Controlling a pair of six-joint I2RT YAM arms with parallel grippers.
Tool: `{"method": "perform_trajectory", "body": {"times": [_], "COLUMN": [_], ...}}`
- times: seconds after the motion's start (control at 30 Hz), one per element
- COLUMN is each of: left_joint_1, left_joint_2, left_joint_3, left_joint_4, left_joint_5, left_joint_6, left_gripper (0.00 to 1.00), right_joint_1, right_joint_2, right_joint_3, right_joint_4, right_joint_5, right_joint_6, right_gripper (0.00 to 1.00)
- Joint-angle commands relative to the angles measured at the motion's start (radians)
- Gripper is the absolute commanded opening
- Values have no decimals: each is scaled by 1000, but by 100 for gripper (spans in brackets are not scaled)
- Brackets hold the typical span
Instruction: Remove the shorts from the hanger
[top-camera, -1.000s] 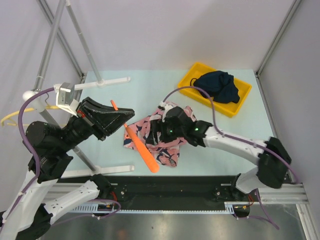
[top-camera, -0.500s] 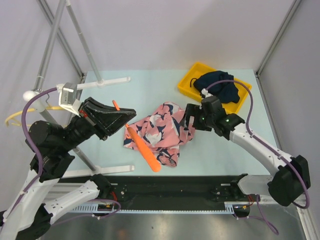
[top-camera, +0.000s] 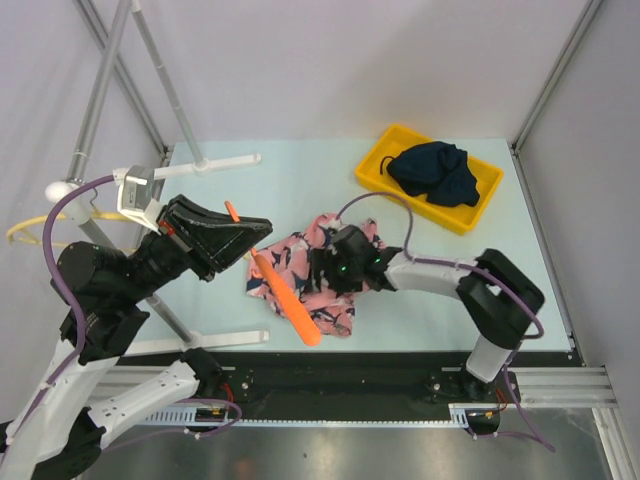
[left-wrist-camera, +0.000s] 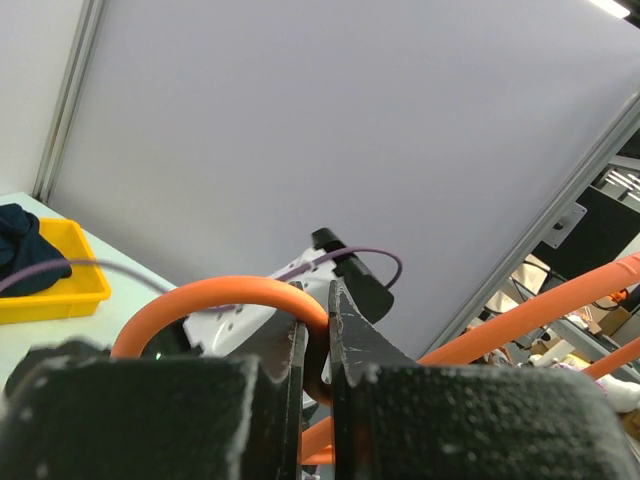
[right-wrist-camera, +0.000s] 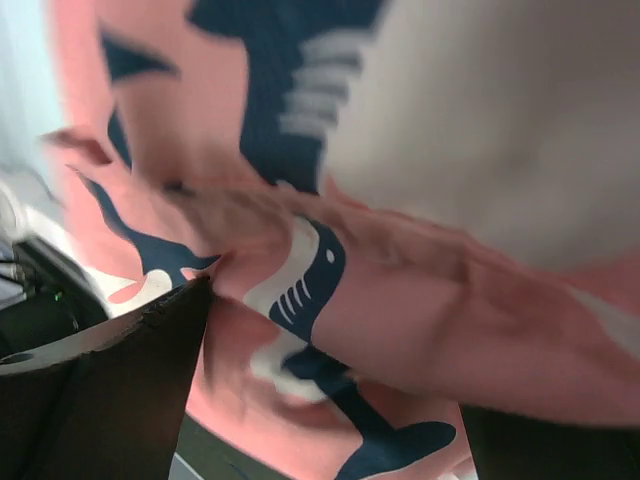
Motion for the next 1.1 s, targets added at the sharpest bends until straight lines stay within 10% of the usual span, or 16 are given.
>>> {"method": "perform_trajectory", "body": {"times": [0.0,0.37,0.73,1.07], "left_joint_1": [1,1,1,1], "left_joint_2": [-6,3,12,34], "left_joint_3": [-13,-20,-23,18], "left_joint_4": [22,21,32,-14], "left_joint_5": [9,11,17,5], "left_joint_6": [-9,-8,1,52], "left_gripper": [0,0,0,0], "right_joint_1": [133,70,-311,-624], "right_joint_2": [98,-82,-492,-429], "right_joint_3": [3,31,138,336], "right_joint_4": [225,167,89,135], "right_joint_5": [-57,19,56,-7], "right_joint_6": [103,-35,-228,-264], "right_gripper": [97,3,0,0]}}
